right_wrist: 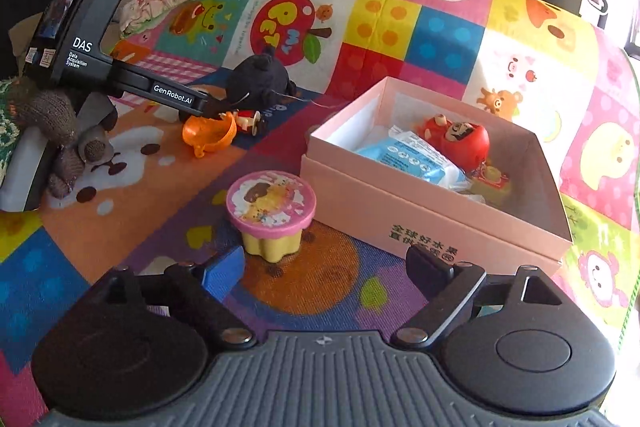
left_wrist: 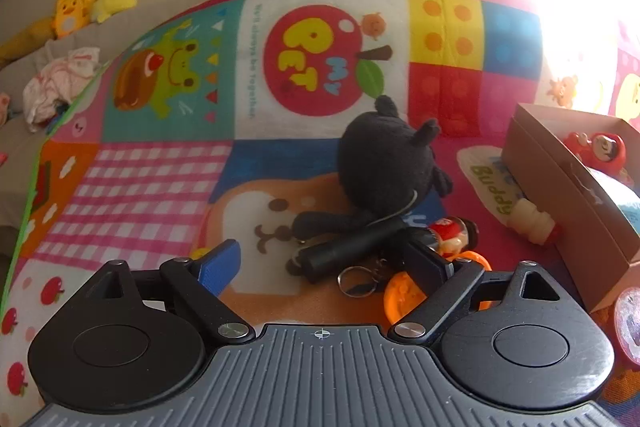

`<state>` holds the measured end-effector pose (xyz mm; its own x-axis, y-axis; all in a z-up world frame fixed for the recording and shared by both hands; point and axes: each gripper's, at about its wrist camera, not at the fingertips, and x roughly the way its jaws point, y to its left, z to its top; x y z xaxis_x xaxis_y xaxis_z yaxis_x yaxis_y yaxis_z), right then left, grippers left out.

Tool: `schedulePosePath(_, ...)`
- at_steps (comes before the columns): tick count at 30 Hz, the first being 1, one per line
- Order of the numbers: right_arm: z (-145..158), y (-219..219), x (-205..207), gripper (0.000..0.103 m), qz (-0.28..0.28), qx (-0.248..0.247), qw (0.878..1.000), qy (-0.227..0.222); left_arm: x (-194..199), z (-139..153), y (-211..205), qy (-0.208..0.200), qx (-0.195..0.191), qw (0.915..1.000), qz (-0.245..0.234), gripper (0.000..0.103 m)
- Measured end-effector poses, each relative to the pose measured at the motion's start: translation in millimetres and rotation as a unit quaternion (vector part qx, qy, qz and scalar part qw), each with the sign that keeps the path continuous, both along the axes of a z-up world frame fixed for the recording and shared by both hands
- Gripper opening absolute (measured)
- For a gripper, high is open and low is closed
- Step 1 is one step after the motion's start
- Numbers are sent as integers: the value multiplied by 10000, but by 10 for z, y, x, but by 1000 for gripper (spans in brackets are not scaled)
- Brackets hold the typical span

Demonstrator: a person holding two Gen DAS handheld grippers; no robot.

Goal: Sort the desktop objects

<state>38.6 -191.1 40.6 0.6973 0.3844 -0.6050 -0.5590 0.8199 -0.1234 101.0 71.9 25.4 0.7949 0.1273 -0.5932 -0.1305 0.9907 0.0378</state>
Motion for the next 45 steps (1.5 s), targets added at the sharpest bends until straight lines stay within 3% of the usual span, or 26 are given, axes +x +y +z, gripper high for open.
schedulePosePath(5, -90, 325, 98, 88, 89, -187, 9998, -68, -132, 37, 89, -70, -298, 9994, -153, 95)
schedulePosePath(7, -140, 386, 126, 73, 96, -293, 9995, -47, -216, 44, 60, -81, -427, 9983, -385, 95)
schedulePosePath(8, -161, 393, 150, 52, 94, -339, 9994, 43, -253, 43, 39, -79, -458, 9977, -495, 96)
schedulePosePath(11, -170, 292, 172, 40, -24, -261, 9995, 197, -351, 7, -95, -37, -454, 9955, -832, 96)
schedulePosePath(16, -160, -90, 81, 38, -394, -277, 9986, 221, -404, -57, -355, -37, -321, 9927, -1162, 92)
schedulePosePath(23, -159, -716, -90, 38, -1184, -215, 9924, 269, -211, -156, -539, 107, -68, 9947, -1023, 79)
schedulePosePath(24, -166, -780, -112, 42, -1279, -168, 9913, 257, -172, -176, -549, 141, -41, 9950, -986, 74)
schedulePosePath(26, -190, -869, -131, 61, -1448, -61, 9891, 259, -123, -204, -570, 200, 1, 9950, -979, 63)
schedulePosePath(27, -207, -900, -134, 79, -1537, 2, 9878, 261, -115, -213, -582, 218, 19, 9947, -1002, 58)
schedulePosePath(28, -223, -926, -132, 89, -1615, 77, 9865, 267, -121, -211, -595, 216, 29, 9945, -1025, 55)
schedulePosePath(32, -282, -960, -81, 91, -1705, 201, 9842, 434, -241, -158, -660, 200, 54, 9917, -1270, 55)
schedulePosePath(35, -279, -970, -70, 100, -1710, 281, 9838, 457, -406, -122, -760, 281, -38, 9858, -1653, 55)
schedulePosePath(41, -289, -926, -82, 103, -1627, 199, 9853, 484, -852, -135, -1052, 523, -406, 9633, -2603, 56)
schedulePosePath(45, -303, -911, -72, 103, -1605, 141, 9853, 565, -1019, -163, -1176, 526, -397, 9565, -2841, 70)
